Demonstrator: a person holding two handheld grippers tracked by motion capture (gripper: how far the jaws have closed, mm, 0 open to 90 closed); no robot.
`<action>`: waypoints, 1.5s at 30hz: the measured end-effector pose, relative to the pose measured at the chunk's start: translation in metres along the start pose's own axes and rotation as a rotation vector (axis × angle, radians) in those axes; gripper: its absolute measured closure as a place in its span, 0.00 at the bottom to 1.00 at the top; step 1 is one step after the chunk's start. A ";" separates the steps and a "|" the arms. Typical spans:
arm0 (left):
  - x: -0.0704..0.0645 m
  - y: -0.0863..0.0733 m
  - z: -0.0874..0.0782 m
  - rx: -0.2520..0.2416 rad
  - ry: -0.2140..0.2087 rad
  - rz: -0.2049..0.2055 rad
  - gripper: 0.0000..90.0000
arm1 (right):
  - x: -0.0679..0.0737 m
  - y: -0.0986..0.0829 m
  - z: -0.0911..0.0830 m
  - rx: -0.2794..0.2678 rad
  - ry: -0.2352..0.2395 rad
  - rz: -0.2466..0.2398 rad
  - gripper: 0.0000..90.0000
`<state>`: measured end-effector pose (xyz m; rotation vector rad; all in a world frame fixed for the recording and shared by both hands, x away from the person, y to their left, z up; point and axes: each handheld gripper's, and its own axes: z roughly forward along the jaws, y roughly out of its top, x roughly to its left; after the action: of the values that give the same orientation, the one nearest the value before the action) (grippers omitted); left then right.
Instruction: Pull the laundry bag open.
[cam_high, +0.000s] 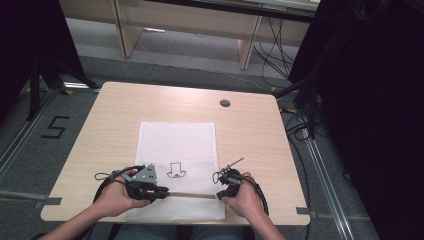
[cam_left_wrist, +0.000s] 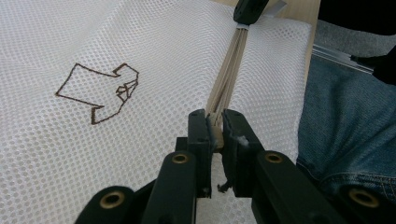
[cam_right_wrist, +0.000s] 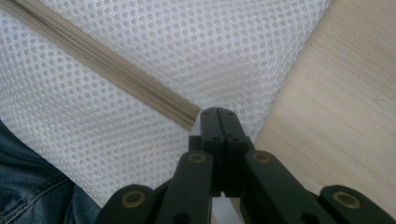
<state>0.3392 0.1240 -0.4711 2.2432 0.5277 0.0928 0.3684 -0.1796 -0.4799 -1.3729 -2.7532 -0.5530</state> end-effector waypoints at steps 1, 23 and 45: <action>0.000 0.000 0.000 -0.001 0.000 -0.001 0.91 | 0.000 0.000 0.000 -0.001 -0.001 -0.002 1.00; 0.000 -0.005 -0.006 -0.001 0.004 -0.014 0.91 | 0.000 0.000 0.001 -0.017 -0.001 -0.010 1.00; 0.002 -0.010 -0.013 -0.008 0.021 -0.017 0.91 | 0.000 -0.001 0.000 -0.002 0.006 0.008 1.00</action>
<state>0.3348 0.1395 -0.4699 2.2312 0.5568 0.1097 0.3677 -0.1795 -0.4802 -1.3793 -2.7425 -0.5593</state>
